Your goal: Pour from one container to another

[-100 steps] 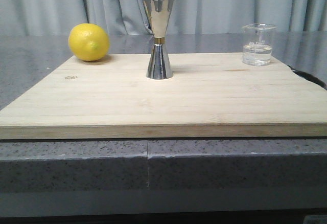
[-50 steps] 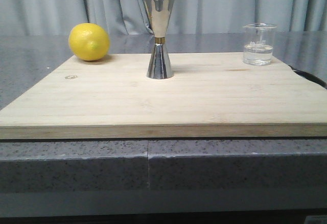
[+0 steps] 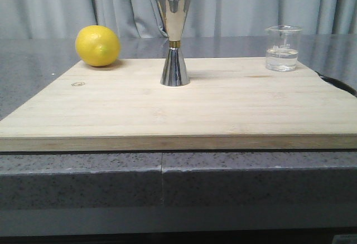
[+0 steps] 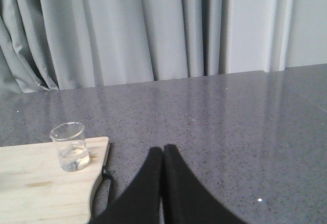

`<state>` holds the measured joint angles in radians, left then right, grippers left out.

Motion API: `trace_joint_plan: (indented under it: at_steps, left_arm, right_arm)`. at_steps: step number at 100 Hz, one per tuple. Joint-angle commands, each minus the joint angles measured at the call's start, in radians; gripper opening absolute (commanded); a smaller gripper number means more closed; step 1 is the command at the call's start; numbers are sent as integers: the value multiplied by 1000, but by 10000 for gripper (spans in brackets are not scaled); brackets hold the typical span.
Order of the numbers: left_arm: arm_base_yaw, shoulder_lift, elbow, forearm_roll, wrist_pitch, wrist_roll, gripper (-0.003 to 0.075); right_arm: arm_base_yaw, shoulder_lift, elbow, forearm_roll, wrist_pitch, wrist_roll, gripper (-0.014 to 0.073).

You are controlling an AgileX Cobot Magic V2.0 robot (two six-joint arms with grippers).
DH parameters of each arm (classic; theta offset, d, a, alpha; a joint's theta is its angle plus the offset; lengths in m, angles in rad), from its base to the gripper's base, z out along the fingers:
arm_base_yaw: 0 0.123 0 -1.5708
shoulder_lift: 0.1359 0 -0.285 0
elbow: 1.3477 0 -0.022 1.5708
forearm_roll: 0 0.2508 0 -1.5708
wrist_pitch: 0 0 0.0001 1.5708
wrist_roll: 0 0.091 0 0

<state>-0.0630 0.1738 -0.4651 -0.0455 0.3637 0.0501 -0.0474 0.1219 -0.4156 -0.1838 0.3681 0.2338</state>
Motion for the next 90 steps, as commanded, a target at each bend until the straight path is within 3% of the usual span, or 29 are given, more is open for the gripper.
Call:
trace_joint_plan:
  at_steps: [1, 23, 90]
  left_arm:
    - [-8, 77, -95, 0, -15, 35, -21]
    - [-8, 168, -152, 0, -24, 43, -21]
    - [-8, 172, -150, -8, -33, 43, -21]
  right_arm:
    - [-1, 74, -101, -28, -31, -10, -67]
    - [-1, 155, -166, -28, -45, -10, -67]
    - [-1, 155, -166, -28, -43, -10, -67]
